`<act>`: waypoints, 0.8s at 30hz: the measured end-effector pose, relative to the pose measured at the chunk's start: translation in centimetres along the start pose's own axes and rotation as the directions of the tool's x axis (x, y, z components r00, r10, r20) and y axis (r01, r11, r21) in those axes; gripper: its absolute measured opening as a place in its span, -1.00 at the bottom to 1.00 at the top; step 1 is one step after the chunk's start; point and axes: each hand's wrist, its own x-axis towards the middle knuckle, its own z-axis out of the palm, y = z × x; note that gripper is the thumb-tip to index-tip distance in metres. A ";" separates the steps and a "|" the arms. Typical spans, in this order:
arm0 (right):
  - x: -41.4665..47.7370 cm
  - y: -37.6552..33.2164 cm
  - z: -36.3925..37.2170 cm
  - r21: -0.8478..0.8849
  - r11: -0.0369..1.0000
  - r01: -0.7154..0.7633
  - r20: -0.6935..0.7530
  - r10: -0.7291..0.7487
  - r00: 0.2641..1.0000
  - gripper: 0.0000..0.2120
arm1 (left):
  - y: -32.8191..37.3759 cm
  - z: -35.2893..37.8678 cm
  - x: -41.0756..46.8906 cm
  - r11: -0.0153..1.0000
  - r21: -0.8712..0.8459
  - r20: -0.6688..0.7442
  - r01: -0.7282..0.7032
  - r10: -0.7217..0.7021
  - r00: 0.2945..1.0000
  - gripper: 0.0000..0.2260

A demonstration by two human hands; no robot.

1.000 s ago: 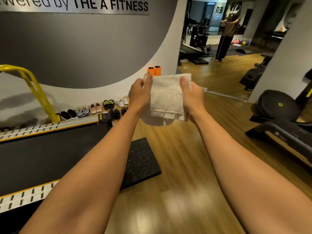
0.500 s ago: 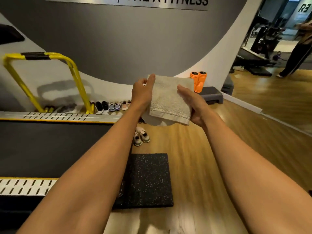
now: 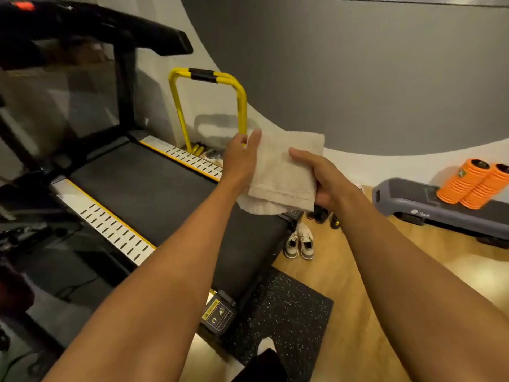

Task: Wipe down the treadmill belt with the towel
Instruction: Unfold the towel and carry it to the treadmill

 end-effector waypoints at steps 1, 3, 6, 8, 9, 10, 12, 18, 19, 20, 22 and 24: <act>1.8 -0.1 0.2 -0.018 1.000 -0.012 0.040 0.013 0.999 -0.78 | -0.8 0.1 1.4 1.000 0.002 -0.027 0.011 -0.011 1.000 -0.67; 5.8 -0.3 0.4 -0.052 0.998 -0.029 0.098 0.034 0.995 -0.77 | -2.4 0.5 4.6 1.000 -0.002 -0.082 0.029 -0.029 0.996 -0.67; 12.4 -1.1 0.9 -0.089 0.994 -0.067 0.117 0.077 0.990 -0.78 | -4.3 1.3 9.7 0.999 -0.003 -0.171 0.043 -0.043 0.984 -0.65; 16.7 -1.9 1.7 -0.114 0.990 -0.087 0.123 0.101 0.987 -0.76 | -5.7 1.4 13.2 0.998 -0.019 -0.227 0.065 -0.068 0.971 -0.63; 18.8 -2.4 2.2 -0.129 0.987 -0.093 0.128 0.110 0.986 -0.74 | -6.4 1.1 15.1 0.996 -0.026 -0.242 0.082 -0.086 0.967 -0.63; 20.8 -2.8 2.6 -0.135 0.985 -0.104 0.132 0.122 0.984 -0.74 | -6.9 0.7 16.8 0.994 -0.031 -0.252 0.101 -0.105 0.962 -0.64; 24.7 -3.8 3.9 -0.128 0.983 -0.130 0.151 0.148 0.977 -0.77 | -7.7 -0.5 20.2 0.991 -0.018 -0.292 0.129 -0.129 0.948 -0.66; 33.2 -5.7 7.9 -0.123 0.971 -0.204 0.212 0.226 0.951 -0.71 | -8.4 -3.1 26.8 0.982 0.070 -0.399 0.177 -0.135 0.907 -0.73; 34.7 -6.1 8.4 -0.135 0.971 -0.197 0.225 0.224 0.948 -0.71 | -8.8 -3.6 28.1 0.979 0.064 -0.410 0.194 -0.152 0.899 -0.78; 36.2 -6.5 9.0 -0.152 0.970 -0.188 0.236 0.221 0.946 -0.70 | -9.2 -3.9 29.3 0.975 0.044 -0.419 0.216 -0.178 0.890 -0.81; 39.3 -7.3 10.0 -0.200 0.964 -0.175 0.257 0.224 0.940 -0.66 | -10.2 -4.7 31.6 0.965 -0.021 -0.439 0.261 -0.243 0.865 -0.86; 42.3 -7.9 10.7 -0.243 0.954 -0.176 0.282 0.243 0.928 -0.66 | -11.3 -5.5 33.4 0.948 -0.101 -0.471 0.303 -0.314 0.824 -0.89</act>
